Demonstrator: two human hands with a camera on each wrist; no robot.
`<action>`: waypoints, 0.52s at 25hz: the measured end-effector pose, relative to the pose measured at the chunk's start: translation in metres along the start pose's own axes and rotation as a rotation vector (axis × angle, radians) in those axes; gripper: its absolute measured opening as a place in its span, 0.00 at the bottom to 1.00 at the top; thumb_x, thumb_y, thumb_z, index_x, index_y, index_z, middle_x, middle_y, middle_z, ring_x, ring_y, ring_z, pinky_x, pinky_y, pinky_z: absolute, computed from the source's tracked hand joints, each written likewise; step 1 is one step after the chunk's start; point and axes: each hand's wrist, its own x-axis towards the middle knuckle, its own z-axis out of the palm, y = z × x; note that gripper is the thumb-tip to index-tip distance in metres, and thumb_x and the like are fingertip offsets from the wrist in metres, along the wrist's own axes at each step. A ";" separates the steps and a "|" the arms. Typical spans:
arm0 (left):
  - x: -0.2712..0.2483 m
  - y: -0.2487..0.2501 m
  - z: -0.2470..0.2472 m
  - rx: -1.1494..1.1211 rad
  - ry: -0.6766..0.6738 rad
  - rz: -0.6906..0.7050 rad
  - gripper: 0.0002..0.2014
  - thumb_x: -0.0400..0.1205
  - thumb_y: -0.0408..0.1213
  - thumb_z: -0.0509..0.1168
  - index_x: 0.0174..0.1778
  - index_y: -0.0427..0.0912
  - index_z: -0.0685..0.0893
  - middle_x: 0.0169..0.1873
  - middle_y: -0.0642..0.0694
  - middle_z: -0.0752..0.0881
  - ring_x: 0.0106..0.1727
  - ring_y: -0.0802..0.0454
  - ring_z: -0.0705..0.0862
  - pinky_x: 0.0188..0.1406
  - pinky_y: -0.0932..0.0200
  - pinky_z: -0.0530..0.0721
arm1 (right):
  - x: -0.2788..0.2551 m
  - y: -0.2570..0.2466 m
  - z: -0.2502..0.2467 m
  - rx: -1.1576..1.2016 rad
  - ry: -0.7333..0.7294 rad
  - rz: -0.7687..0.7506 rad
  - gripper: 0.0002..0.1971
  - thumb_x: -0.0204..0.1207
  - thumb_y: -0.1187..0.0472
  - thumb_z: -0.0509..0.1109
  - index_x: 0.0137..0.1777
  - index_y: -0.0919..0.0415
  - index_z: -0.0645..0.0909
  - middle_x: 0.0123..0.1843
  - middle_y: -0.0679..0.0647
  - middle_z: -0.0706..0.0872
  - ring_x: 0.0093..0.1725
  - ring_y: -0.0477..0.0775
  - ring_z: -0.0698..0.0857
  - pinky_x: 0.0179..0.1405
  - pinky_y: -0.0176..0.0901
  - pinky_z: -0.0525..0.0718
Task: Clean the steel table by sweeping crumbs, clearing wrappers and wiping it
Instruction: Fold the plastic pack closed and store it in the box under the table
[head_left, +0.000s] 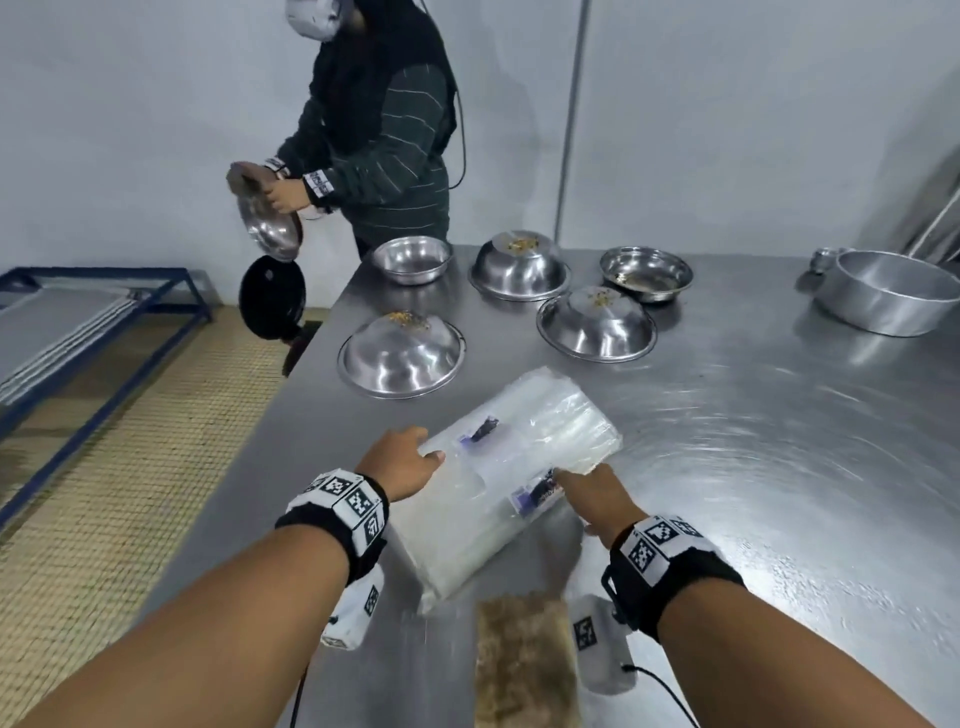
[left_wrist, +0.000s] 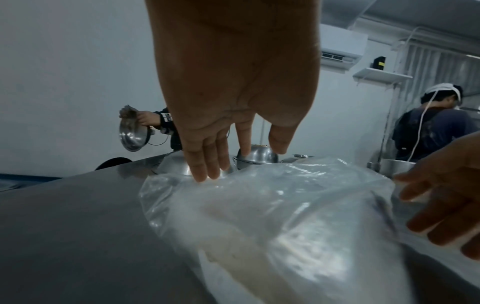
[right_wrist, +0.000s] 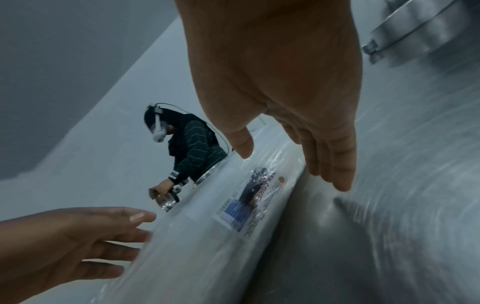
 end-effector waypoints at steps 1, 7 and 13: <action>0.010 -0.004 0.000 0.019 -0.029 0.005 0.29 0.84 0.50 0.63 0.79 0.40 0.70 0.78 0.41 0.73 0.77 0.43 0.73 0.74 0.53 0.70 | 0.001 0.000 0.006 0.027 -0.007 0.030 0.11 0.73 0.50 0.68 0.37 0.53 0.71 0.48 0.57 0.74 0.46 0.52 0.74 0.47 0.42 0.76; 0.046 -0.012 0.027 -0.065 -0.182 -0.033 0.31 0.82 0.56 0.64 0.78 0.44 0.71 0.75 0.44 0.76 0.73 0.44 0.76 0.71 0.54 0.73 | 0.037 0.007 0.039 0.369 0.060 0.144 0.49 0.51 0.36 0.80 0.64 0.71 0.73 0.52 0.65 0.85 0.46 0.63 0.88 0.37 0.57 0.91; 0.070 -0.002 0.044 -0.238 -0.228 -0.057 0.40 0.61 0.80 0.61 0.56 0.51 0.84 0.56 0.50 0.89 0.56 0.46 0.86 0.64 0.48 0.81 | 0.045 -0.003 0.048 0.495 0.109 0.154 0.51 0.51 0.34 0.81 0.63 0.68 0.63 0.58 0.62 0.82 0.55 0.60 0.85 0.57 0.55 0.85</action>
